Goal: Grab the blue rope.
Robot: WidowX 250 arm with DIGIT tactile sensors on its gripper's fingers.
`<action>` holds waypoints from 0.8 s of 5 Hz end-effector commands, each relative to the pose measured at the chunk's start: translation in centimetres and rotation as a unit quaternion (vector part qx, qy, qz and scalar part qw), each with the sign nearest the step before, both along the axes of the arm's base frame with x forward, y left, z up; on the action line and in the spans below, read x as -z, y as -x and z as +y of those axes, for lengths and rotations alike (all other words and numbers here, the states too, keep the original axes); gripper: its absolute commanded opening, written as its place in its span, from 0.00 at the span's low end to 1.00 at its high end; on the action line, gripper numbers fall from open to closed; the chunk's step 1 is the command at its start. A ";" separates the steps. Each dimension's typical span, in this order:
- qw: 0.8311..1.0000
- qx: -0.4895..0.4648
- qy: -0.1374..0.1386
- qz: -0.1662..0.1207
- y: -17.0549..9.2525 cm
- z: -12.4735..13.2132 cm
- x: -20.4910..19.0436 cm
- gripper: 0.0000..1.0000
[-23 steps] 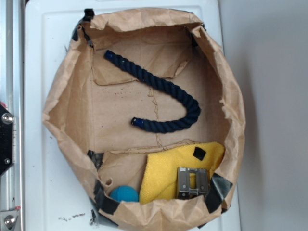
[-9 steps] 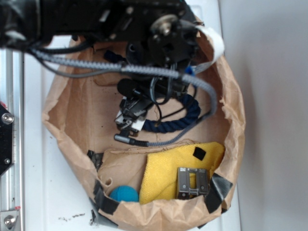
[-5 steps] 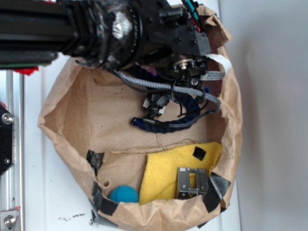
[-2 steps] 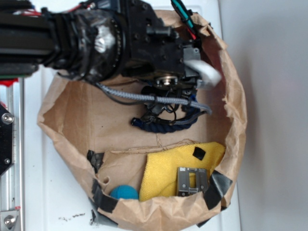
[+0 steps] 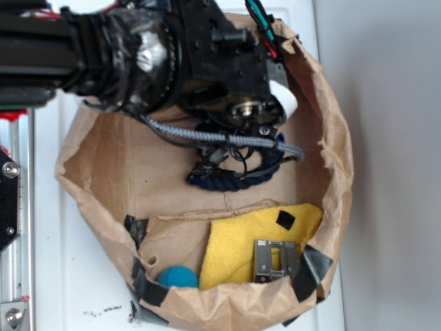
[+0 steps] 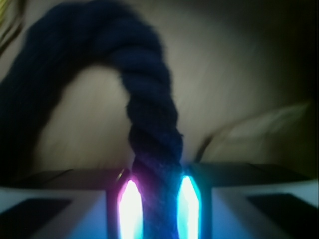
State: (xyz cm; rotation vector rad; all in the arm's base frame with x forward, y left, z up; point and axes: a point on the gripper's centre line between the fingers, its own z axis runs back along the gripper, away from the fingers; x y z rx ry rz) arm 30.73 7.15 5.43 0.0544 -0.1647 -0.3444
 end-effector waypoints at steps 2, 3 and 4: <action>0.996 -0.016 0.080 -0.044 1.3 -4.4 -14.1 0.00; 0.996 -0.016 0.076 -0.043 1.9 -5.9 -15.7 0.00; 0.995 -0.087 -0.005 -0.049 1.9 -6.8 -15.4 0.00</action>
